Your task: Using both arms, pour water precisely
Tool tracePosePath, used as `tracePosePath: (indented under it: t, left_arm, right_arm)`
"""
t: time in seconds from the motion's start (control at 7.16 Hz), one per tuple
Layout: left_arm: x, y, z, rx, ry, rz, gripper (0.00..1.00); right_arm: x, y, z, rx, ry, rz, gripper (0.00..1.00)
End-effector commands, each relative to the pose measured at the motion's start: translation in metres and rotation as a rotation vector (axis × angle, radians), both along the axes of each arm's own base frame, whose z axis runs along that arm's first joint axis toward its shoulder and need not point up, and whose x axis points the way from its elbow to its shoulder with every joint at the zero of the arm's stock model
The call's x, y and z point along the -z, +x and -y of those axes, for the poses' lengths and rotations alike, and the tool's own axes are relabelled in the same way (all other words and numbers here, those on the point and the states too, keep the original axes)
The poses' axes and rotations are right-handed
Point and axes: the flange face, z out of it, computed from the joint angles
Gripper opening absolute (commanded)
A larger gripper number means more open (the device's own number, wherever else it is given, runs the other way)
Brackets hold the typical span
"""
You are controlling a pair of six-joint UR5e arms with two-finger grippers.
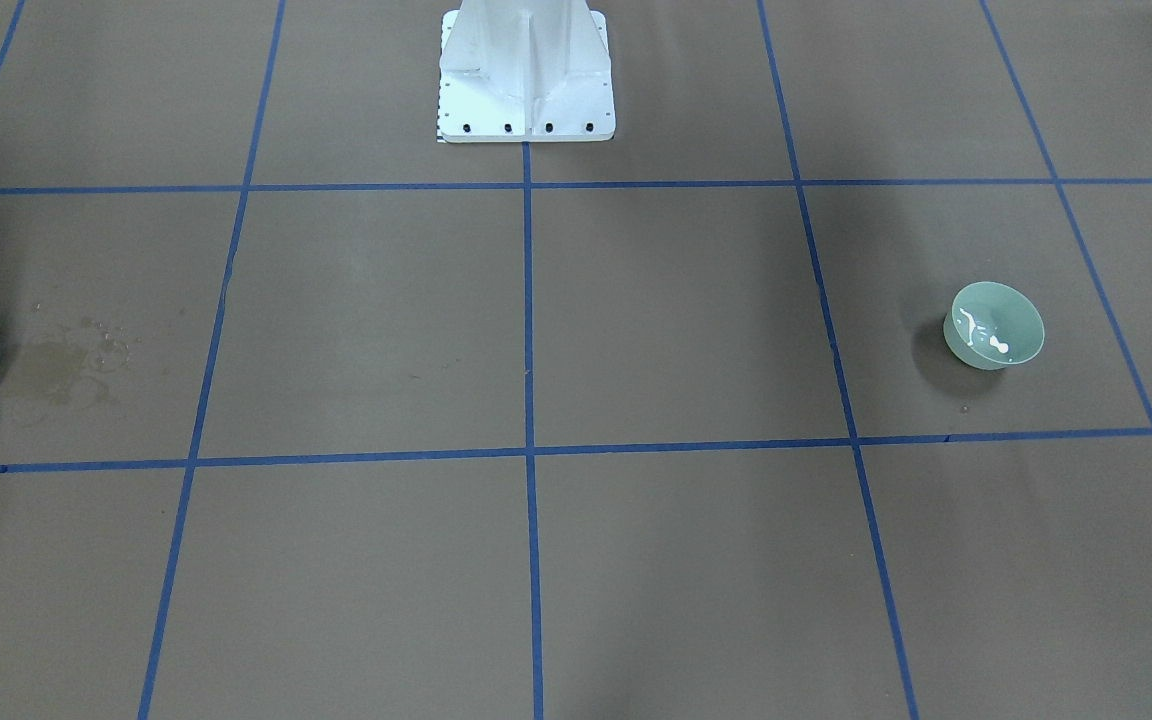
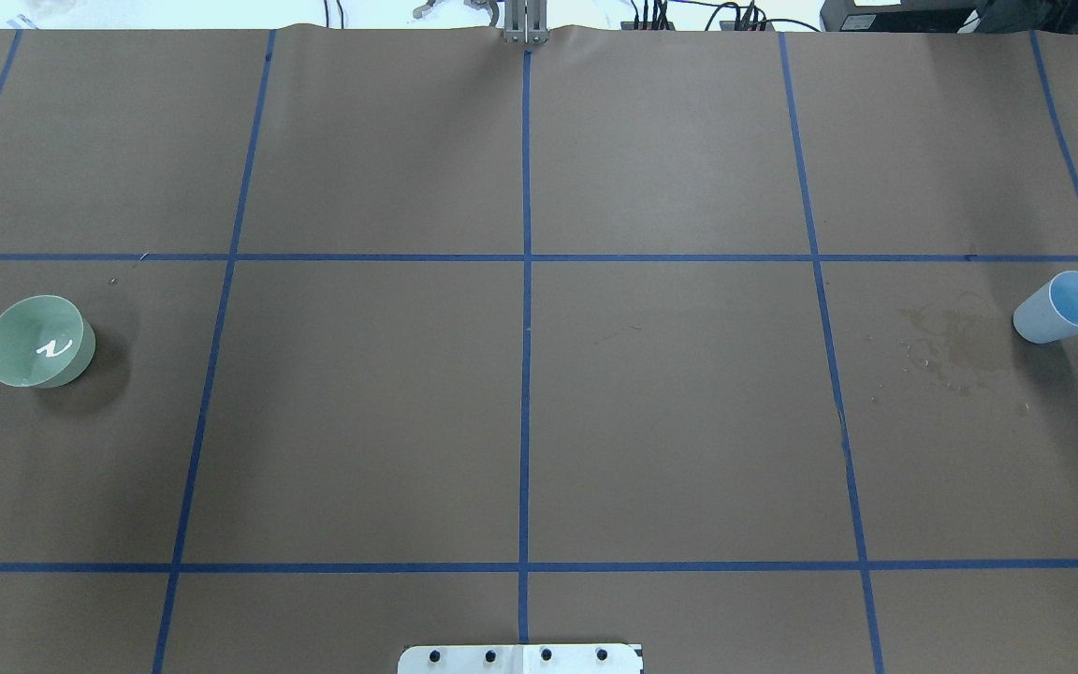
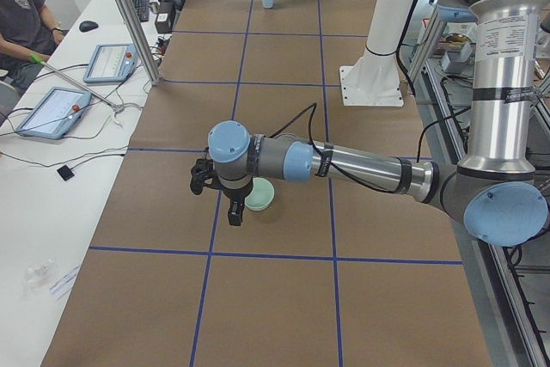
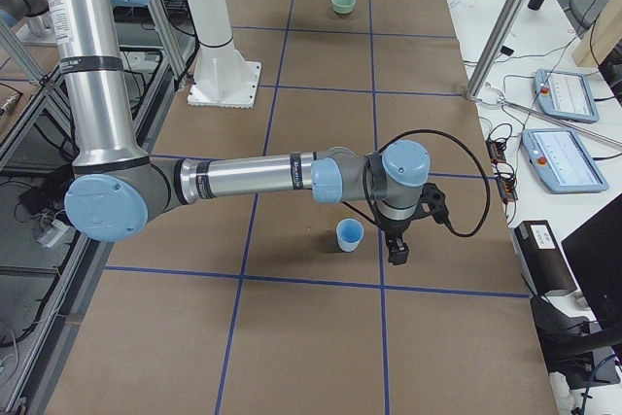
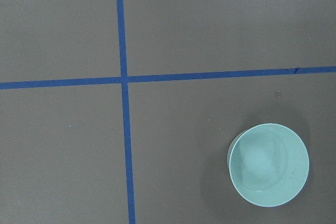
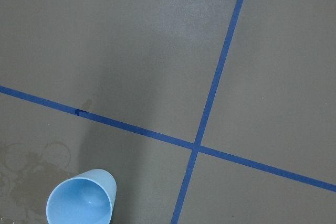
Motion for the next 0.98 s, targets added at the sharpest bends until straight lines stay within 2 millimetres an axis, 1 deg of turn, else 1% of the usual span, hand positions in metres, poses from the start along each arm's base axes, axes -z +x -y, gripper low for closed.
tracePosePath:
  t: [0.0, 0.42, 0.84]
  left_arm:
    - [0.004, 0.0, 0.001, 0.001, 0.007, -0.002, 1.0]
    - [0.014, 0.001, 0.0, -0.001, 0.028, -0.006, 1.0]
    - [0.011, 0.0, -0.003, 0.002, 0.019, -0.005, 1.0]
  right_arm:
    - [0.0, -0.001, 0.0, -0.018, -0.018, 0.007, 1.0]
    - [-0.001, -0.002, -0.001, -0.026, -0.031, 0.012, 1.0]
    - [-0.001, -0.006, 0.0, -0.019, -0.028, 0.008, 1.0]
